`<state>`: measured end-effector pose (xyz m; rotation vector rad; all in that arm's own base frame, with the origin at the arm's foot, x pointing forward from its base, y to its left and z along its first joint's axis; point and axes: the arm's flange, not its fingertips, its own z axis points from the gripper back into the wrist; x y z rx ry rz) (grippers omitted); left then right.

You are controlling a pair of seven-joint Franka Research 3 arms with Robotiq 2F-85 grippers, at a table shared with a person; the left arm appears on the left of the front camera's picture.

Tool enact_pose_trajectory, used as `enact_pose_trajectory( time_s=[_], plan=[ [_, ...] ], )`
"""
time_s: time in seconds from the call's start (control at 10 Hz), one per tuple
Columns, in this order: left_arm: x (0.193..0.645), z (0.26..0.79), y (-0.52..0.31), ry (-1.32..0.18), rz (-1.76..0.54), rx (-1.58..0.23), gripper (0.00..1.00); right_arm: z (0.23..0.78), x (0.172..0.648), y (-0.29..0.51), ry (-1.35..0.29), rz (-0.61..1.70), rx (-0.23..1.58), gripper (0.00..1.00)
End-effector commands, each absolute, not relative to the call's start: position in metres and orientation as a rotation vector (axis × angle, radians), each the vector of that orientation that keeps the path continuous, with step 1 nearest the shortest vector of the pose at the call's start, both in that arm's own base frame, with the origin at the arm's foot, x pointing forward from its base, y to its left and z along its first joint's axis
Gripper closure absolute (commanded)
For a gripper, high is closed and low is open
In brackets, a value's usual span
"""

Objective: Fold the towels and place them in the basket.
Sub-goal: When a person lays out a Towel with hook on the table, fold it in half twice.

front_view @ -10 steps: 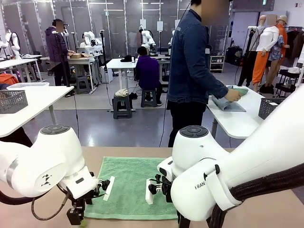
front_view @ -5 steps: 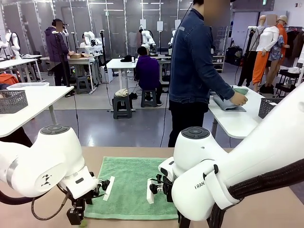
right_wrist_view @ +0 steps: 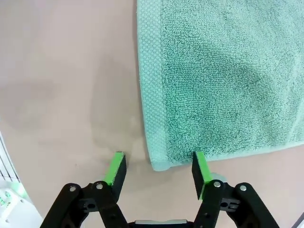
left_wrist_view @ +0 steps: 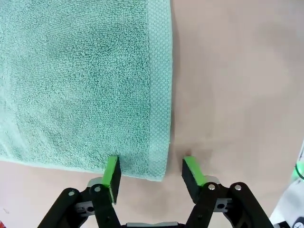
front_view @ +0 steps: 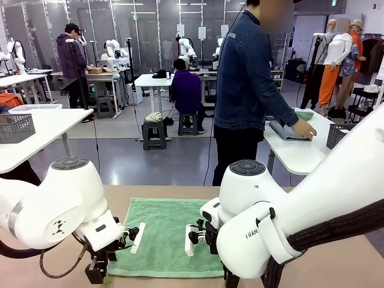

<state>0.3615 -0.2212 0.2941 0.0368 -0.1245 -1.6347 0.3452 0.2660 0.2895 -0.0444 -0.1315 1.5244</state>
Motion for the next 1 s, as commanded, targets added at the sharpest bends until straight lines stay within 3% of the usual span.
enact_pose_trajectory(
  time_s=[0.0,0.1,0.5,0.6,0.7,0.8,0.9],
  plan=[
    [0.3143,0.2807,-0.1864,-0.158,-1.658,0.042,0.41,0.2842,0.3468,0.2604,-0.142,1.543,-0.025,0.36],
    [0.3151,0.2807,-0.1861,-0.151,-1.653,0.035,0.52,0.2837,0.3473,0.2601,-0.145,1.537,-0.028,0.49],
    [0.3163,0.2806,-0.1885,-0.154,-1.652,0.029,0.53,0.2831,0.3477,0.2588,-0.141,1.527,-0.025,0.49],
    [0.3163,0.2800,-0.1896,-0.157,-1.662,0.044,0.64,0.2827,0.3482,0.2586,-0.141,1.526,-0.022,0.69],
    [0.3165,0.2797,-0.1897,-0.149,-1.662,0.043,0.71,0.2826,0.3485,0.2585,-0.139,1.523,-0.020,0.69],
    [0.3164,0.2796,-0.1895,-0.146,-1.662,0.043,0.84,0.2827,0.3485,0.2585,-0.140,1.523,-0.019,0.89],
    [0.3157,0.2798,-0.1890,-0.144,-1.663,0.042,0.90,0.2827,0.3482,0.2585,-0.139,1.522,-0.016,0.75]
  ],
)
